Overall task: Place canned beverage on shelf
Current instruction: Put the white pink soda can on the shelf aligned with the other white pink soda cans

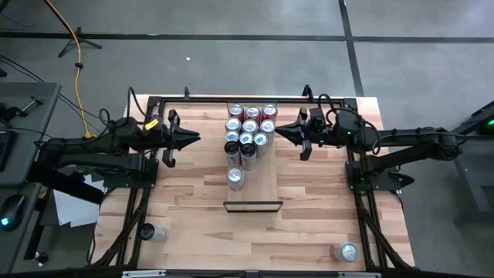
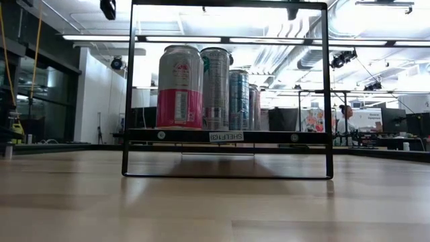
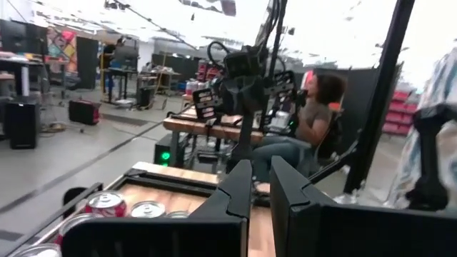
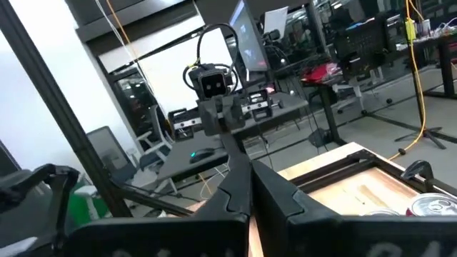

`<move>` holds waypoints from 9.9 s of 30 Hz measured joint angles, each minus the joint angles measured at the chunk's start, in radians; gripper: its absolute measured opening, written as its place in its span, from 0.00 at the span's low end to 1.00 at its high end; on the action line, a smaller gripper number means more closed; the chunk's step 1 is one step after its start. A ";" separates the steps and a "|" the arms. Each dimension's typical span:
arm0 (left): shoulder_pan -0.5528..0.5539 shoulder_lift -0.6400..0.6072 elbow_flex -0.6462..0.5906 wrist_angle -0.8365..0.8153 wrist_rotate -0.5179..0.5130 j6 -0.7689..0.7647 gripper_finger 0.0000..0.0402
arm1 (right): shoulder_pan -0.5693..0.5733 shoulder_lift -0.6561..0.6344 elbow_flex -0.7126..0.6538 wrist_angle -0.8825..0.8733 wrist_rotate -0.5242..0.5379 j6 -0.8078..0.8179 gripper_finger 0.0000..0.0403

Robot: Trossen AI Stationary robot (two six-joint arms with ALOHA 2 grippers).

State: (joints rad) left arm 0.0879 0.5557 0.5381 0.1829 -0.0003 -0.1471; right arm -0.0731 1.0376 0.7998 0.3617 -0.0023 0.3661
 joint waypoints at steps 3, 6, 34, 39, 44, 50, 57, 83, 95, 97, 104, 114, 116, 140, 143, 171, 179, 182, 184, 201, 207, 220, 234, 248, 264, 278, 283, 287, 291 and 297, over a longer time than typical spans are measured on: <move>-0.008 0.017 0.000 0.003 -0.027 0.027 0.00 | 0.000 0.007 0.000 -0.005 -0.003 -0.011 0.00; -0.010 0.028 0.000 0.002 -0.035 0.027 0.00 | 0.000 0.007 0.000 -0.016 -0.003 -0.060 0.00; -0.010 0.029 0.000 0.003 -0.064 0.016 0.00 | -0.001 0.007 0.000 -0.051 -0.001 -0.158 0.00; -0.010 0.029 0.000 0.003 -0.064 0.002 0.00 | -0.001 0.007 0.000 -0.051 -0.001 -0.158 0.00; -0.010 0.029 0.000 0.003 -0.064 0.002 0.00 | -0.001 0.007 0.000 -0.051 -0.001 -0.157 0.00; -0.010 0.029 0.000 0.003 -0.064 0.002 0.00 | -0.001 0.007 0.000 -0.057 -0.001 -0.157 0.00; -0.010 0.029 0.000 0.002 -0.064 0.002 0.00 | -0.001 0.007 0.000 -0.077 -0.001 -0.155 0.00; -0.018 0.037 0.054 -0.021 -0.049 -0.057 0.00 | -0.001 0.007 0.000 -0.074 -0.001 -0.139 0.00; -0.283 0.391 0.609 -0.996 0.143 -0.070 0.00 | -0.001 0.007 0.000 -0.081 0.016 -0.139 0.00; -0.338 0.443 0.701 -1.164 0.144 -0.099 0.00 | -0.001 0.007 0.000 -0.088 0.025 -0.139 0.00; -0.465 0.499 0.847 -1.495 0.095 -0.353 0.11 | -0.001 0.007 0.000 -0.099 0.026 -0.139 0.00; -0.666 0.493 0.834 -1.520 0.091 -0.684 0.51 | -0.001 0.007 0.000 -0.137 0.026 -0.139 0.00; -0.707 0.495 0.826 -1.518 0.090 -0.748 0.58 | -0.001 0.007 0.000 -0.143 0.026 -0.139 0.00; -1.109 0.719 0.815 -1.597 0.156 -1.879 0.69 | -0.001 0.007 0.000 -0.197 0.025 -0.140 0.00; -1.126 0.751 0.815 -1.554 0.153 -1.943 0.69 | -0.001 0.007 0.000 -0.209 0.049 -0.140 0.00; -1.123 0.958 0.815 -1.572 0.144 -1.910 0.69 | -0.040 0.007 0.000 -0.225 0.081 -0.136 0.00; -1.122 0.959 0.729 -1.497 0.145 -1.909 0.69 | -0.040 0.007 0.000 -0.232 0.081 -0.136 0.00; -1.120 0.959 0.703 -1.468 0.144 -1.892 0.69 | -0.040 0.007 0.000 -0.233 0.081 -0.136 0.00; -1.119 0.959 0.693 -1.460 0.144 -1.890 0.69 | -0.040 0.007 0.000 -0.233 0.081 -0.136 0.00; -1.109 0.923 0.684 -1.447 0.144 -1.737 0.45 | -0.040 0.007 0.000 -0.262 0.081 -0.139 0.00; -1.056 0.821 0.684 -1.464 0.128 -1.668 0.45 | -0.040 0.007 0.000 -0.261 0.082 -0.136 0.00; -0.690 0.536 0.869 -1.553 0.011 -1.320 0.45 | -0.040 0.007 0.000 -0.267 0.082 -0.077 0.00; -0.259 0.763 1.267 -1.602 -0.010 -0.629 0.45 | -0.026 0.007 0.002 -0.116 -0.053 0.082 0.00; -0.050 1.075 1.623 -1.595 -0.013 -0.126 0.45 | 0.116 0.182 0.486 -0.638 0.138 -0.121 0.63; 0.172 1.109 1.632 -1.441 -0.021 -0.410 0.45 | 0.116 0.440 0.835 -1.018 0.463 -0.440 0.90; 0.325 1.138 1.633 -1.339 0.237 -0.559 0.46 | 0.112 0.528 0.846 -0.871 0.761 -0.800 0.90; 0.319 1.150 1.633 -1.340 0.254 -0.558 0.47 | 0.109 0.555 0.846 -0.813 0.766 -0.820 0.90; 0.319 1.149 1.632 -1.337 0.250 -0.556 0.47 | 0.105 0.568 0.846 -0.807 0.799 -0.818 0.87; 0.319 1.149 1.632 -1.342 0.227 -0.541 0.47 | 0.105 0.571 0.846 -0.800 0.831 -0.815 0.75; 0.320 1.149 1.632 -1.341 0.223 -0.524 0.48 | 0.091 0.572 0.846 -0.801 0.835 -0.808 0.48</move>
State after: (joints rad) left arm 0.4076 1.7050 2.1704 -1.1579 0.2227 -0.6710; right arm 0.0184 1.6100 1.6459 -0.4397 0.8327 -0.4419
